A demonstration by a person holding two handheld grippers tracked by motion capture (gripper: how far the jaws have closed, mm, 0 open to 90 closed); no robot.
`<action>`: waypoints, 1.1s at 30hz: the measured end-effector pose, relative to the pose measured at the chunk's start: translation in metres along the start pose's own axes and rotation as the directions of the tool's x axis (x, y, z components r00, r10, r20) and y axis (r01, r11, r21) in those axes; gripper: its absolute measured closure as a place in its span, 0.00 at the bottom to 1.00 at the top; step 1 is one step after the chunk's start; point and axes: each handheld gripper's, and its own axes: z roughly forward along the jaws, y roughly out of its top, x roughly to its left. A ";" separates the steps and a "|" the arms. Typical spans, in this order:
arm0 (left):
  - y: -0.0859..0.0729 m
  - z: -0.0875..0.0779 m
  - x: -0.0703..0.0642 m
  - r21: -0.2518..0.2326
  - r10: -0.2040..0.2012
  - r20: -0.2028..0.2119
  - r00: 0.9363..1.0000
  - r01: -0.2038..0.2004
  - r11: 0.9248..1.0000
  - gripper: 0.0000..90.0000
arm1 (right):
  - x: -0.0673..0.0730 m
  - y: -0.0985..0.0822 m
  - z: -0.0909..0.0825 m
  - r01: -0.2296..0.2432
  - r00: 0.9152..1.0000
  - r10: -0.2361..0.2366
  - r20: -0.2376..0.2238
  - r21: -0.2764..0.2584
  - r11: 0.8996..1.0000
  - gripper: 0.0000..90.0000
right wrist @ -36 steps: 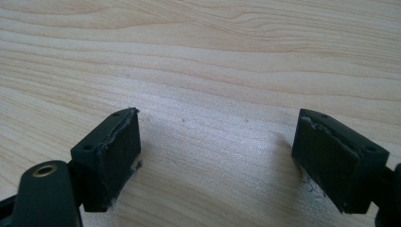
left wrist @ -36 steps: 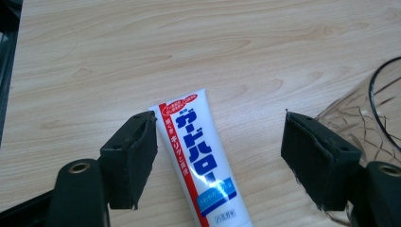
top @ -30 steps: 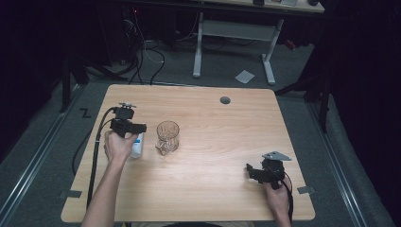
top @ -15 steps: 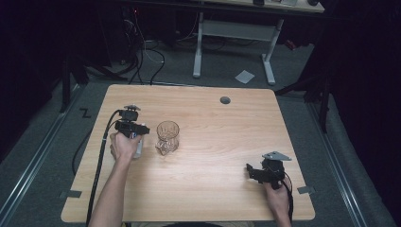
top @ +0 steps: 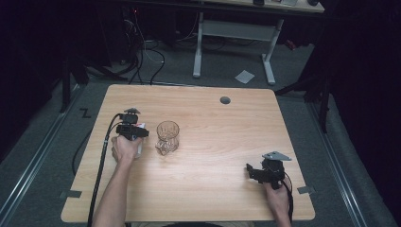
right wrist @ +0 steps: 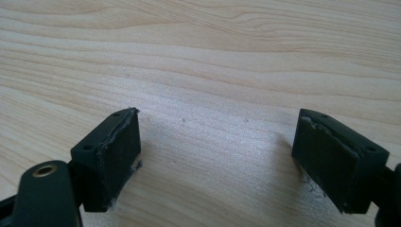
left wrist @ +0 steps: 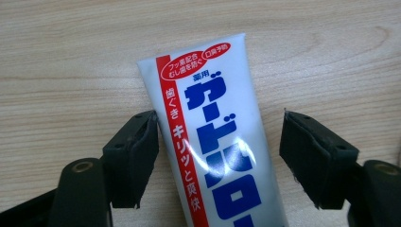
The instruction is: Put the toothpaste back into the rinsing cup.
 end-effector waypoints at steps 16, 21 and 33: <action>0.000 0.005 0.002 0.014 -0.008 0.002 1.000 0.008 1.000 0.41 | 0.000 0.000 0.000 0.001 1.000 -0.001 0.000 0.001 1.000 0.18; 0.000 0.004 0.001 0.013 0.025 0.021 0.999 -0.025 1.000 0.48 | 0.000 0.000 0.000 0.000 1.000 0.000 0.000 0.000 1.000 0.18; -0.001 -0.001 0.003 0.013 0.084 0.059 0.995 -0.085 0.996 0.66 | 0.000 0.000 0.000 0.000 1.000 0.000 0.000 0.000 1.000 0.18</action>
